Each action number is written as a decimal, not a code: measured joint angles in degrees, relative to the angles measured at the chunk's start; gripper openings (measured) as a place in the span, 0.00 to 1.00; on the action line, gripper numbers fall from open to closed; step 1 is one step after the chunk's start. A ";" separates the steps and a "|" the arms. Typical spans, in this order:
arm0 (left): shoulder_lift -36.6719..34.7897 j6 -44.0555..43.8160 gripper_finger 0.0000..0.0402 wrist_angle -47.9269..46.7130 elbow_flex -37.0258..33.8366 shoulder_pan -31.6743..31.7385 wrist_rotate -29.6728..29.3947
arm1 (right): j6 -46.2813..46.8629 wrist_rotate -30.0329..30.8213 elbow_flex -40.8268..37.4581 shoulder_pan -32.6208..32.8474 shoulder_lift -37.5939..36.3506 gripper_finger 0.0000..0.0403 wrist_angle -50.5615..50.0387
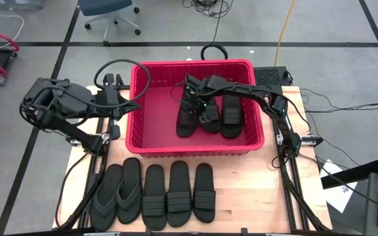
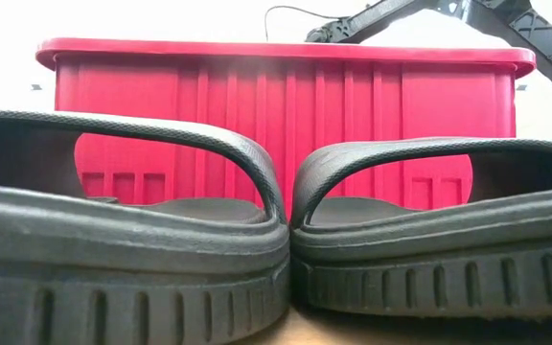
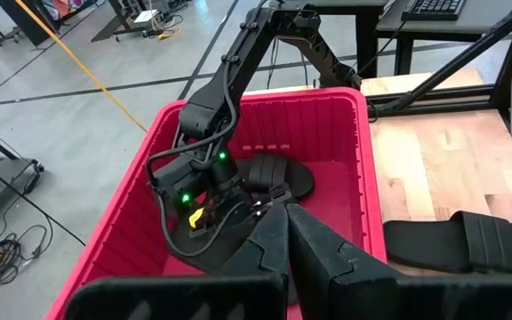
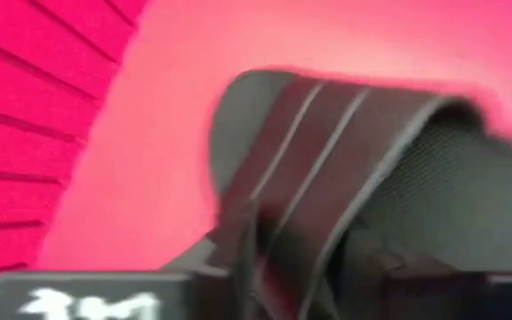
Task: Pick and place slides into bin
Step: Put the black slide into the red bin
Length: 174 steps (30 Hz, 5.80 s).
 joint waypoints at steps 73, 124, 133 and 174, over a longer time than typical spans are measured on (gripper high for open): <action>0.00 -2.58 0.02 -2.95 0.00 0.00 2.17 | 15.09 14.74 -11.56 7.12 -1.46 0.00 17.15; -0.02 -3.56 0.02 -4.81 0.00 3.10 2.98 | 18.13 -13.38 -8.87 -10.65 -6.57 0.49 18.13; -0.02 -4.46 0.02 -4.81 0.00 4.52 5.57 | 16.39 -12.60 -8.90 -10.69 -2.99 0.49 16.85; -0.02 -4.23 0.02 -4.81 0.00 4.52 5.62 | 16.89 -9.71 -8.87 -9.46 -5.81 0.37 14.02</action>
